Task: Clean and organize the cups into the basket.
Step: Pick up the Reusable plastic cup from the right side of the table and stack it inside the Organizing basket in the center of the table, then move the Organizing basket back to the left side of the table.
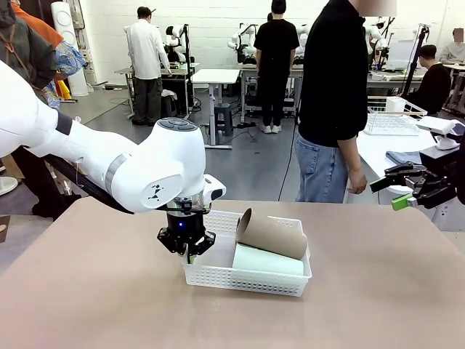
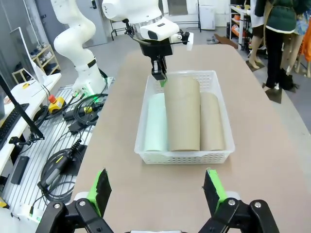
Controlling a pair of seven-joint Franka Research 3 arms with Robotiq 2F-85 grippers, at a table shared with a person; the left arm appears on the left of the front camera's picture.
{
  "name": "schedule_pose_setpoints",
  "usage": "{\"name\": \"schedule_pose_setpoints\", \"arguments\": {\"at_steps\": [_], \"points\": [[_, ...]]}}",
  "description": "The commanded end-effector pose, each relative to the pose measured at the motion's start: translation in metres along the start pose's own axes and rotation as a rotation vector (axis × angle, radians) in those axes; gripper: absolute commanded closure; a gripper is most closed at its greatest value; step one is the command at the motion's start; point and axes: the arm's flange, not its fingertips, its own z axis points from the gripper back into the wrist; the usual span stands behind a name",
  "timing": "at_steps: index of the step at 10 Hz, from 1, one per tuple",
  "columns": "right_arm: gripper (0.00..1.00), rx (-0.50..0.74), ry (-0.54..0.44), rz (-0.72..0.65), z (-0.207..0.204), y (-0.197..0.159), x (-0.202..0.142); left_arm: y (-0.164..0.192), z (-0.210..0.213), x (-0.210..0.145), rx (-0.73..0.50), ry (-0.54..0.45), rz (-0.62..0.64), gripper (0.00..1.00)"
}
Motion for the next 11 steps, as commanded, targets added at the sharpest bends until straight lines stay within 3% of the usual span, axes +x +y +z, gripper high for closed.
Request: {"name": "schedule_pose_setpoints", "arguments": {"at_steps": [1,11], "points": [[0.0,0.01,0.004,-0.004,-0.0004,0.0018,-0.0021,-0.0002,0.0019,-0.0009,0.001,-0.009,-0.003,1.0],[0.0,0.01,0.004,-0.004,-0.0004,0.0018,-0.0021,-0.0002,0.0019,-0.0009,0.001,-0.009,-0.003,1.0]]}}
